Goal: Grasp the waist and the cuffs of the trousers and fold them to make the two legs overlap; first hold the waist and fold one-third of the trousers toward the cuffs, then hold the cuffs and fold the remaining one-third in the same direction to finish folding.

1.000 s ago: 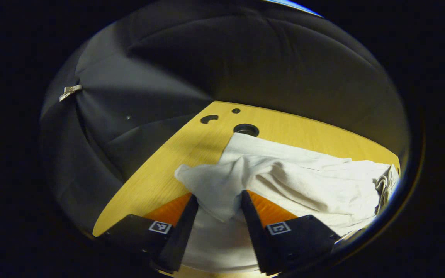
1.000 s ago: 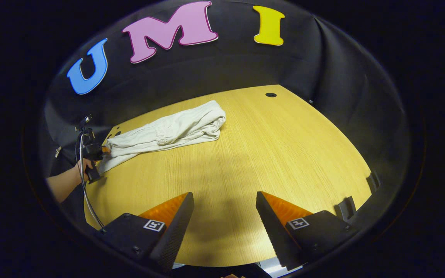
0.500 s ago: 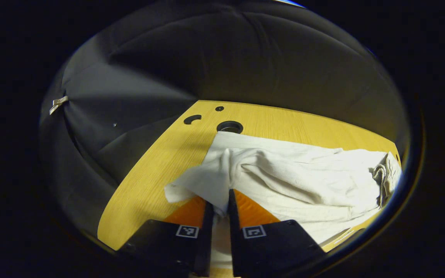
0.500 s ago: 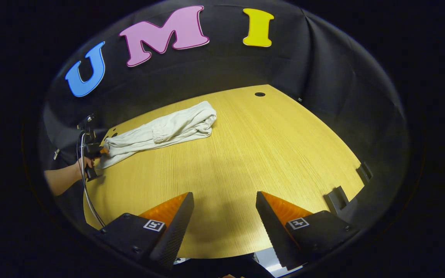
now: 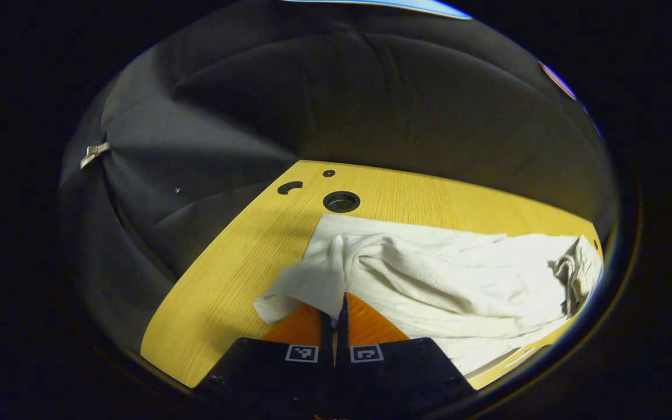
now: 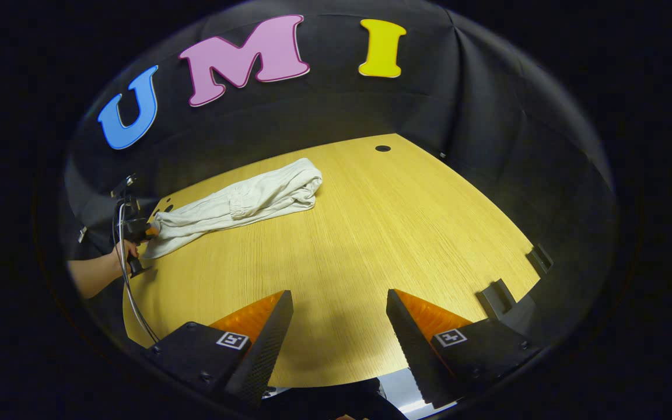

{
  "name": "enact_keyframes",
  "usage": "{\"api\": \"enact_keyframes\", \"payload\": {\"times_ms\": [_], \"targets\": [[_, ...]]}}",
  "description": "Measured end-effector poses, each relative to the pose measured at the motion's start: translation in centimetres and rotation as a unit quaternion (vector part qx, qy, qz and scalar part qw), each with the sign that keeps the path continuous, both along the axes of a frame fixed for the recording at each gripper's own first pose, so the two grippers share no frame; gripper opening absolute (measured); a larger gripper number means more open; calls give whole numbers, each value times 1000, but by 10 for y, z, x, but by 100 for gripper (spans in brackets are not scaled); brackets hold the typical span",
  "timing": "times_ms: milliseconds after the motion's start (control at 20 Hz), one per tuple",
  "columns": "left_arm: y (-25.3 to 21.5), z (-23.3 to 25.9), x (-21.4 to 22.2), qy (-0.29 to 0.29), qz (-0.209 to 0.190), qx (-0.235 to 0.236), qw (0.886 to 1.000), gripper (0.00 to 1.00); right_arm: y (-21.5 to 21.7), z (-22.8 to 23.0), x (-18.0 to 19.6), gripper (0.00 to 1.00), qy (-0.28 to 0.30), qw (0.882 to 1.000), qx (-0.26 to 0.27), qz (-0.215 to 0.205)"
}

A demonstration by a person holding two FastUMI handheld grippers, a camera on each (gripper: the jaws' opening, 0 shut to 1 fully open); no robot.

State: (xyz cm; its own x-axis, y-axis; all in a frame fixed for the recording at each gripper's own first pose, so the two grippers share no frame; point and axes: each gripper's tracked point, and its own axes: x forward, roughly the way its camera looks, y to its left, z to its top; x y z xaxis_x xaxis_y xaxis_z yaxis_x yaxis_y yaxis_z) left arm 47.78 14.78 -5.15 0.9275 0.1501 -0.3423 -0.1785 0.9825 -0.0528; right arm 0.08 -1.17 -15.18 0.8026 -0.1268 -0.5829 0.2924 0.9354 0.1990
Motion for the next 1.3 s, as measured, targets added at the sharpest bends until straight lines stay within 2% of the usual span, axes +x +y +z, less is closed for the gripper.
{"api": "enact_keyframes", "payload": {"times_ms": [200, 350, 650, 800, 1000, 1300], "targets": [[-18, 52, -25, -51, -11, -16, 999, 5, -21, 5, -6, 99, -9, 999, 1, -34], [-38, 90, -27, -84, -25, -30, 996, 5, -42, 10, -12, 99, -20, 998, 4, -62], [-111, 143, -37, -112, -58, -48, 991, 5, -85, 22, -10, 99, -50, 995, 4, -89], [-165, 167, -46, -127, -82, -39, 988, 5, -106, 26, 2, 99, -61, 995, 6, -81], [-258, 188, -55, -136, -131, -37, 981, 5, -130, 28, 24, 99, -77, 994, 15, -72], [-395, 191, -63, -133, -197, -10, 971, 5, -134, 25, 49, 99, -85, 996, 24, -7]]}}
